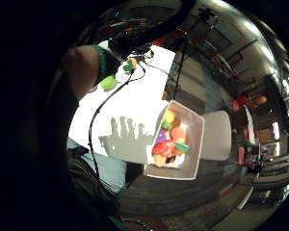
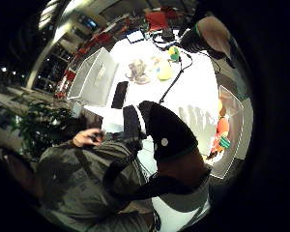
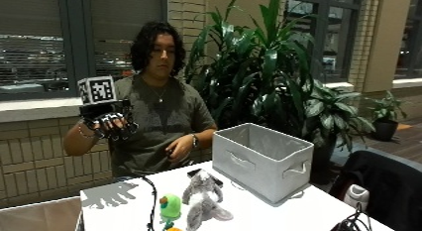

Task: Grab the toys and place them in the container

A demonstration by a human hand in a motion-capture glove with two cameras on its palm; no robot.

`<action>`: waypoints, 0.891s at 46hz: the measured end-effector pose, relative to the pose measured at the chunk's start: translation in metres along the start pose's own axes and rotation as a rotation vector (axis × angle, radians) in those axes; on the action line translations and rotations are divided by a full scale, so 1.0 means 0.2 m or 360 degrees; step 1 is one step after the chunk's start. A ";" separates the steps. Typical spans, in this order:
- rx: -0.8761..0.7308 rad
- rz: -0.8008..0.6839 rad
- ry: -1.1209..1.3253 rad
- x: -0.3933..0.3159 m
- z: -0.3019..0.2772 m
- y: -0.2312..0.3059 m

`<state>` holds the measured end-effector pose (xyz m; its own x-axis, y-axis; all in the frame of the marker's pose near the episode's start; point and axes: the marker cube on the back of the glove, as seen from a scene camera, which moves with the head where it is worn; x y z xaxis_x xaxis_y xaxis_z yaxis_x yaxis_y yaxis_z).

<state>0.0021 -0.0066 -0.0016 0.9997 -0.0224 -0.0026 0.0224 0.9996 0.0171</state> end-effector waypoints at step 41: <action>-0.0091 0.0030 -0.0275 -0.15 0.74 -0.57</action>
<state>-0.0304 -0.1218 0.1442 0.9856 -0.0011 0.1690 0.0082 0.9991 -0.0417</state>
